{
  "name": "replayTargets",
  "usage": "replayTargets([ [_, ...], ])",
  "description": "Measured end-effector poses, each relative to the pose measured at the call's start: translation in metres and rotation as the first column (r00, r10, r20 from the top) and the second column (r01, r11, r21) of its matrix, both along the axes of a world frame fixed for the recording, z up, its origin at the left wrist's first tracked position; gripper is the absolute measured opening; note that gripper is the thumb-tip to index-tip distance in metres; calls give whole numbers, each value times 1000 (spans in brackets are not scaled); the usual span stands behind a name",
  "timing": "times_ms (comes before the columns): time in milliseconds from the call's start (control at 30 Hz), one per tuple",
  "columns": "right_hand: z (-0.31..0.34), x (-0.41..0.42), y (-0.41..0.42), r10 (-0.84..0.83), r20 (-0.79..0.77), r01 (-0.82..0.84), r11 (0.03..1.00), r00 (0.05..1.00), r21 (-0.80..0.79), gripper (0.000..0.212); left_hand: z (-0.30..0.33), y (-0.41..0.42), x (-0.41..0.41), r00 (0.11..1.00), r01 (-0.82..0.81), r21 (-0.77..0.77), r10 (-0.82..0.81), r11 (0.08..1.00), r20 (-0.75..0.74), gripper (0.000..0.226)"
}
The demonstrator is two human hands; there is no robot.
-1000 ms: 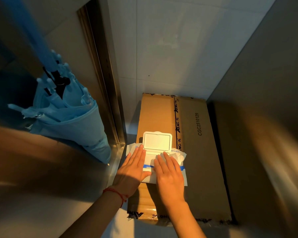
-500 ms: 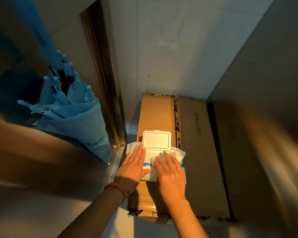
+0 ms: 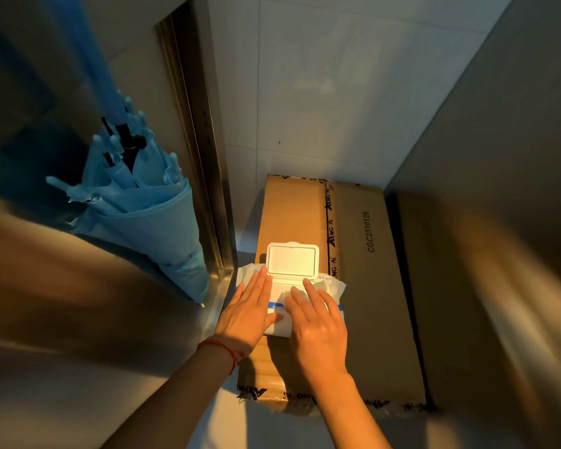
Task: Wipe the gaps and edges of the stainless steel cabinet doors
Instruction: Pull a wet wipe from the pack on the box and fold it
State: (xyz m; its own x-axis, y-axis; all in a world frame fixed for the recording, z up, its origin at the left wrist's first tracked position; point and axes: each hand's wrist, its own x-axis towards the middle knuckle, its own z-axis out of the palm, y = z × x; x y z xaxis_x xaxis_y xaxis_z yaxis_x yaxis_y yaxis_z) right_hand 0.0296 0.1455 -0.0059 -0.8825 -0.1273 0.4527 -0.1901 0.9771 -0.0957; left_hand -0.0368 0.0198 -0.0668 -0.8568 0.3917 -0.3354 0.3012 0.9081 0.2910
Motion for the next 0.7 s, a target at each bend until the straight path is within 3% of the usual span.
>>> replayTargets([
  [500, 21, 8, 3, 22, -72, -25, 998, 997, -52, 42, 7, -1, 11, 997, -42, 42, 44, 998, -57, 70],
  [700, 25, 11, 10, 19, -74, -23, 998, 997, -54, 41, 16, -8, 23, 993, -83, 101, 90, 991, -72, 77],
])
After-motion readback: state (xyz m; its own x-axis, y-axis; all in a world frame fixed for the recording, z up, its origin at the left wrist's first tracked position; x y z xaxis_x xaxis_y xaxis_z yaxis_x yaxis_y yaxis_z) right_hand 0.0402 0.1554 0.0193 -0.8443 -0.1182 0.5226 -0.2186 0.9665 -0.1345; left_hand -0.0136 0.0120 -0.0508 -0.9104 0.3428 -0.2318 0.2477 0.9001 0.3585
